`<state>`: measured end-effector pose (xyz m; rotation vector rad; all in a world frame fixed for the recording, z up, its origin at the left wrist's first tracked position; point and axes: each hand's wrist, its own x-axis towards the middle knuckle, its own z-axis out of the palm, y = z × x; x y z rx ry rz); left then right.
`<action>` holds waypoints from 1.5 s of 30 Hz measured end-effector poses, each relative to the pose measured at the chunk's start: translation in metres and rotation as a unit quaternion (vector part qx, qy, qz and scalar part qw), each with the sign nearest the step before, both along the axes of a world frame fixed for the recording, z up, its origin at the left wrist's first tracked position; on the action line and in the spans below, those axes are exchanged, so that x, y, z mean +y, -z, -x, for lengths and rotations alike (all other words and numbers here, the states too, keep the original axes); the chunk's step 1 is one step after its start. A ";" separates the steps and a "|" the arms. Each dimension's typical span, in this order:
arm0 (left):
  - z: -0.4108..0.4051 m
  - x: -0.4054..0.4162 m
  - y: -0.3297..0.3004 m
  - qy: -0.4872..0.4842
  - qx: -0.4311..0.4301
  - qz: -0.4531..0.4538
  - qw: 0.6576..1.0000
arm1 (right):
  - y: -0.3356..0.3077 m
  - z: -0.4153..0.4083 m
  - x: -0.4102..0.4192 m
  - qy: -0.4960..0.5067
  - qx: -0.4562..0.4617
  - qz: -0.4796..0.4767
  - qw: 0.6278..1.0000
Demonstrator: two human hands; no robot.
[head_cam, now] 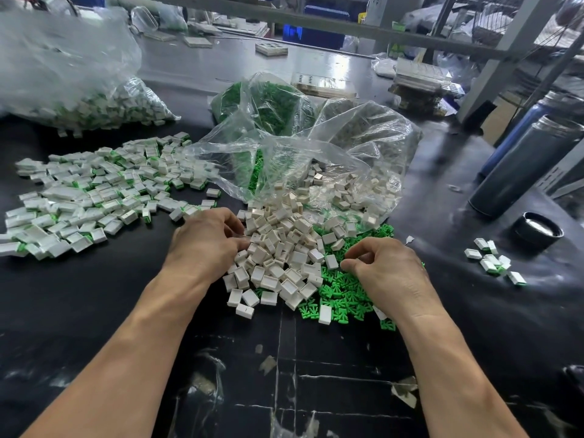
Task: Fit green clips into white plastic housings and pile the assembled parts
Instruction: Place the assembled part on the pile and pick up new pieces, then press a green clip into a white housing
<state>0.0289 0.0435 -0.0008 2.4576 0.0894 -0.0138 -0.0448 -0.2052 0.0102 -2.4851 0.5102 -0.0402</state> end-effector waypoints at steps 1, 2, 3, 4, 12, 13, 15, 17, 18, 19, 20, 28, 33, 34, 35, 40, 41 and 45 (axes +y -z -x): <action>0.000 0.000 0.000 0.001 -0.001 -0.002 1.000 | 0.000 0.000 0.000 -0.005 0.005 0.000 1.000; 0.001 0.000 0.000 0.001 -0.003 -0.003 1.000 | 0.000 0.001 0.001 -0.010 0.009 0.002 1.000; 0.001 0.000 -0.001 0.001 -0.005 -0.005 1.000 | 0.000 0.000 0.002 -0.013 0.012 0.005 1.000; 0.001 0.000 -0.001 0.001 -0.008 -0.007 1.000 | 0.000 0.000 0.003 -0.014 0.012 0.009 1.000; 0.008 -0.002 -0.005 0.006 -0.043 0.008 0.999 | 0.000 0.000 0.005 -0.023 0.001 0.040 0.999; 0.009 -0.002 -0.006 0.004 -0.047 0.014 0.999 | 0.000 0.000 0.005 -0.025 0.000 0.038 0.999; 0.009 -0.002 -0.007 0.003 -0.054 0.033 0.998 | 0.000 0.000 0.005 -0.026 -0.010 0.024 0.999; 0.010 -0.004 -0.009 0.013 -0.066 0.062 0.996 | 0.000 0.000 0.005 -0.021 -0.043 0.009 0.999; 0.011 -0.004 -0.010 0.020 -0.073 0.086 0.993 | 0.000 0.000 0.006 -0.018 -0.069 0.002 0.997; 0.012 -0.005 -0.010 0.026 -0.080 0.115 0.990 | 0.000 0.001 0.006 -0.015 -0.100 -0.009 0.995; 0.013 -0.005 -0.011 0.032 -0.085 0.146 0.985 | 0.001 0.001 0.007 -0.012 -0.130 -0.024 0.991; 0.024 -0.020 -0.018 0.109 -0.064 0.334 0.934 | 0.008 -0.001 0.020 -0.001 -0.199 -0.240 0.950; 0.029 -0.026 -0.021 0.149 -0.055 0.360 0.919 | 0.011 -0.002 0.027 -0.025 -0.199 -0.294 0.935; 0.030 -0.027 -0.022 0.155 -0.056 0.364 0.917 | 0.011 -0.001 0.027 -0.032 -0.206 -0.304 0.929; 0.030 -0.028 -0.022 0.162 -0.056 0.367 0.914 | 0.010 0.000 0.028 -0.040 -0.216 -0.313 0.924; 0.032 -0.034 -0.021 0.183 -0.048 0.366 0.911 | 0.006 0.002 0.033 -0.049 -0.261 -0.372 0.889; 0.033 -0.035 -0.020 0.184 -0.049 0.364 0.912 | 0.005 0.003 0.034 -0.048 -0.263 -0.387 0.883; 0.033 -0.039 -0.019 0.186 -0.054 0.367 0.910 | 0.003 0.003 0.037 -0.047 -0.269 -0.428 0.861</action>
